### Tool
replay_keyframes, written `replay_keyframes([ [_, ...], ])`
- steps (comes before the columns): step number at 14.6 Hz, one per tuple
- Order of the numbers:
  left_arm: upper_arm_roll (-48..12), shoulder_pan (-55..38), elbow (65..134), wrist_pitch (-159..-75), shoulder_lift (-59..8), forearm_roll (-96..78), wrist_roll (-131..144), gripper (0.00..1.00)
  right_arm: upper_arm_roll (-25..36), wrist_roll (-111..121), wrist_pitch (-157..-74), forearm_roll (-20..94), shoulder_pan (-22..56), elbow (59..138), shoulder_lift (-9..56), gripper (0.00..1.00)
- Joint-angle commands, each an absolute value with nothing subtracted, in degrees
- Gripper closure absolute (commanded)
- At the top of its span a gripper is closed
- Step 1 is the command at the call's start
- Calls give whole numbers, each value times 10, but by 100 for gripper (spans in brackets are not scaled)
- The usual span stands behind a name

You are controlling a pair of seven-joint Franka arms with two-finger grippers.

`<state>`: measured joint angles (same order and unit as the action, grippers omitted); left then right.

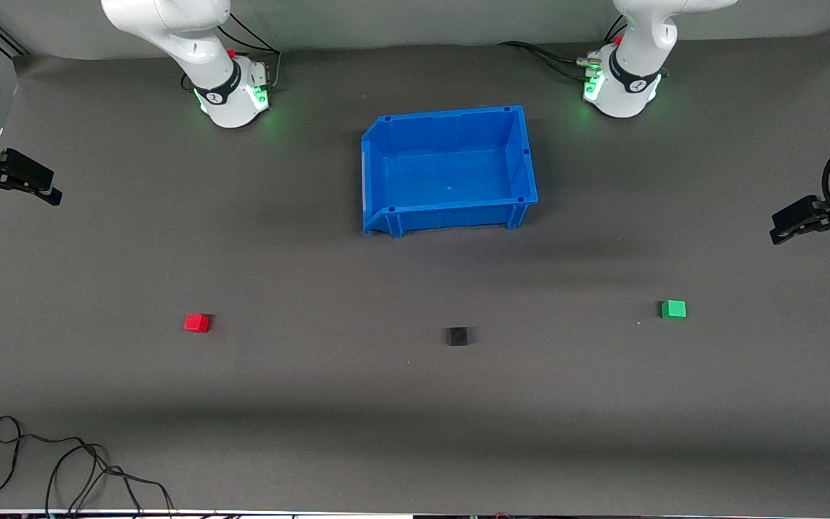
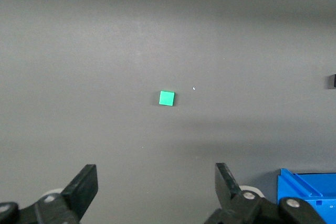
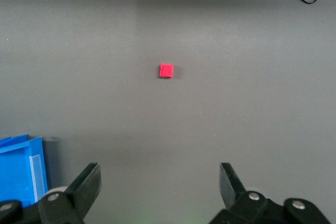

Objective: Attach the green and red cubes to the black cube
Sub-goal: 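Reach the right gripper to the red cube while the left gripper reaches the green cube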

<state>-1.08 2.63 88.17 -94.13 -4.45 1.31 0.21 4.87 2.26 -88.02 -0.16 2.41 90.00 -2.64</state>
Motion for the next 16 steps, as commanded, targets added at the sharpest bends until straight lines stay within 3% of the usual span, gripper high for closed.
replay_keyframes([
  [1,-11,22,901,-954,-23,11,-2,1,44,33,-879,-4,18,897,-29,0],
  [7,-12,21,930,-976,-3,11,1,1,43,39,-882,-6,19,897,-26,0],
  [12,-7,29,976,-1023,-47,12,11,0,45,42,-866,-5,25,840,52,0],
  [16,-6,87,1004,-1047,-68,11,11,0,46,39,-865,-7,25,833,54,0],
])
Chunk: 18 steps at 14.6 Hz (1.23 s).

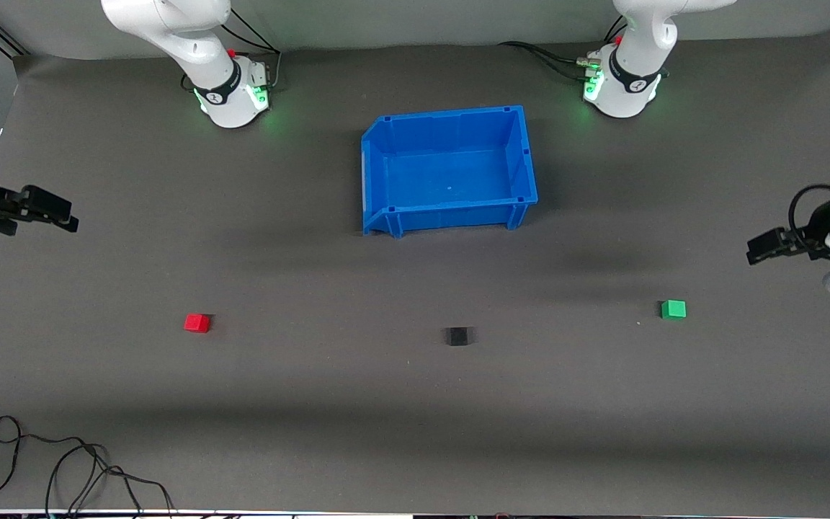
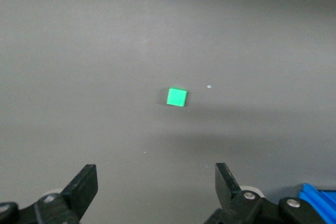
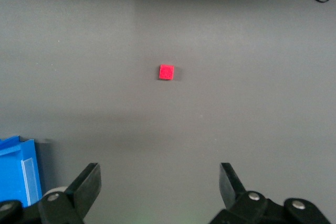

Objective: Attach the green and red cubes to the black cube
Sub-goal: 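Reach the right gripper to the red cube while the left gripper reaches the green cube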

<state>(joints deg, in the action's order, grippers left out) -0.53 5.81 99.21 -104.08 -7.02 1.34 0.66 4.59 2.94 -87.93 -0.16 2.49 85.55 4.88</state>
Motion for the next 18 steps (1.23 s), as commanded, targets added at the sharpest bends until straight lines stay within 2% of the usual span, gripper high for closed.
replay_keyframes([
  [1,-6,96,1006,-1053,-76,11,18,0,47,40,-865,-9,25,833,54,0],
  [10,-6,97,1027,-1062,-132,11,296,0,51,-1,-865,-5,14,820,60,0],
  [13,-7,91,1044,-1100,-154,11,430,0,51,-169,-876,15,14,824,64,0],
  [15,-8,91,1055,-1116,-168,10,496,0,52,-213,-877,25,13,820,86,2],
  [18,-8,91,1056,-1133,-196,-7,597,0,53,-436,-874,77,4,825,117,4],
])
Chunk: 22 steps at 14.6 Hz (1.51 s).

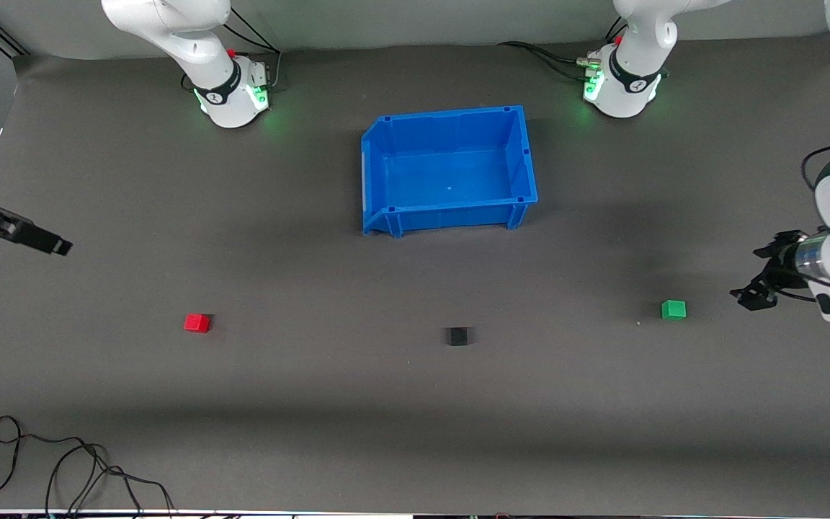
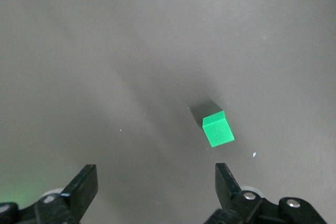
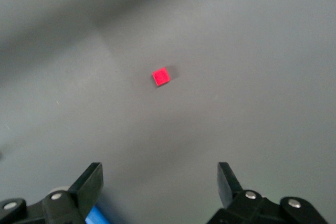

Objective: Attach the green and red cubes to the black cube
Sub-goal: 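Reach the right gripper to the red cube while the left gripper reaches the green cube, then close the right gripper on the red cube while the left gripper grasps green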

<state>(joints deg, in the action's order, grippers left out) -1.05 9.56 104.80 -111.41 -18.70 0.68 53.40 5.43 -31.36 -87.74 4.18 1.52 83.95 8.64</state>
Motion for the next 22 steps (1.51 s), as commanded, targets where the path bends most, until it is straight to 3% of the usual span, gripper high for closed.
replay_keyframes([
  [1,-8,91,1056,-1144,-204,-17,629,0,54,-495,-874,100,4,825,126,4],
  [6,-11,74,1075,-1213,-241,-21,722,3,62,-620,-885,143,4,831,198,3],
  [13,-11,68,1073,-1272,-288,-26,733,5,68,-620,-1101,193,-7,979,219,3],
  [15,-11,66,1074,-1315,-308,-30,776,11,68,-620,-1128,219,-12,998,240,4],
  [20,-11,60,1075,-1324,-320,-29,773,11,67,-592,-1179,231,-33,1011,286,4],
  [22,-11,55,1078,-1329,-333,-12,767,12,68,-557,-1199,292,-42,1012,308,4],
])
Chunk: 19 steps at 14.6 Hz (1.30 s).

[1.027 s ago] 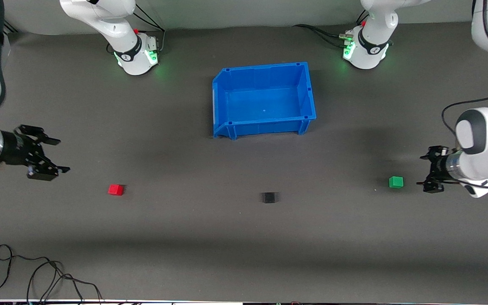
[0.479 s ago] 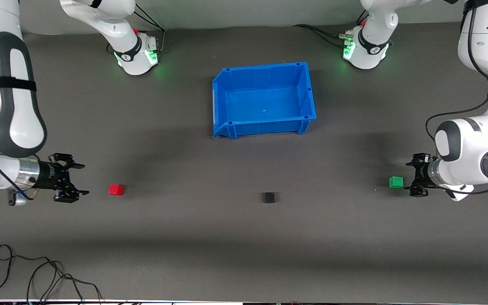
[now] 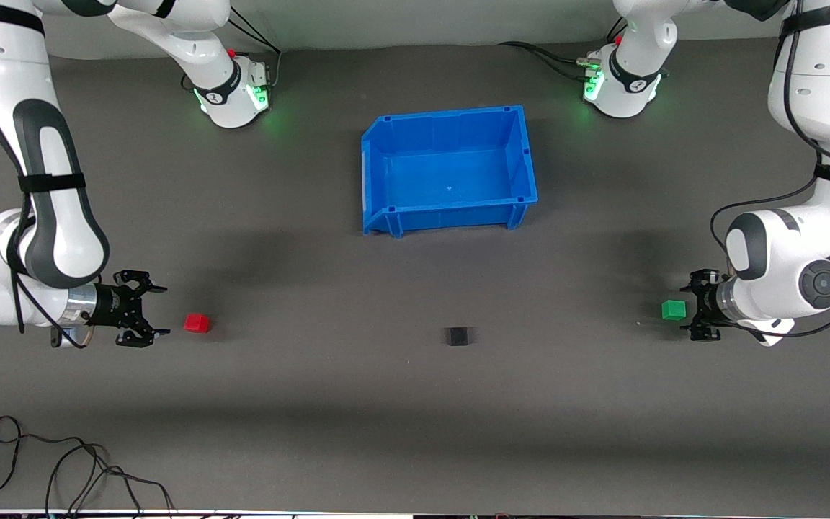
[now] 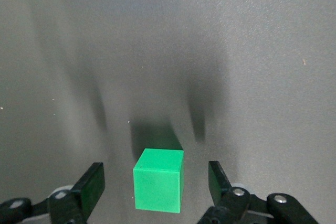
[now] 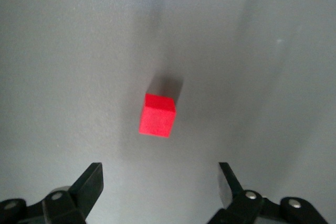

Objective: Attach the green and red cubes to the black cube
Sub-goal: 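Close the right gripper on the red cube while the left gripper grasps green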

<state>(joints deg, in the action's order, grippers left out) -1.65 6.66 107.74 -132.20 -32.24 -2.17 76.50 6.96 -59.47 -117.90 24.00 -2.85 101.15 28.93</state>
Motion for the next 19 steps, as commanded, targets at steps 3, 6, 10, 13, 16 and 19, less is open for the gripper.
replay_keyframes([
  [3,-11,53,1078,-1322,-327,-5,766,45,68,-509,-1218,358,-52,1012,343,4],
  [6,-11,48,1076,-1321,-327,-4,752,62,67,-505,-1233,360,-50,1014,357,4],
  [10,-11,48,1062,-1298,-321,-4,756,94,66,-498,-1252,384,-42,1015,374,4],
  [13,-11,51,1049,-1275,-310,-11,759,100,66,-469,-1262,404,-42,1016,389,4],
  [16,-11,54,1033,-1272,-303,-12,787,100,66,-457,-1264,405,-43,1020,390,4],
  [19,-11,54,1005,-1229,-303,-16,791,100,65,-455,-1263,405,-43,1020,390,29],
])
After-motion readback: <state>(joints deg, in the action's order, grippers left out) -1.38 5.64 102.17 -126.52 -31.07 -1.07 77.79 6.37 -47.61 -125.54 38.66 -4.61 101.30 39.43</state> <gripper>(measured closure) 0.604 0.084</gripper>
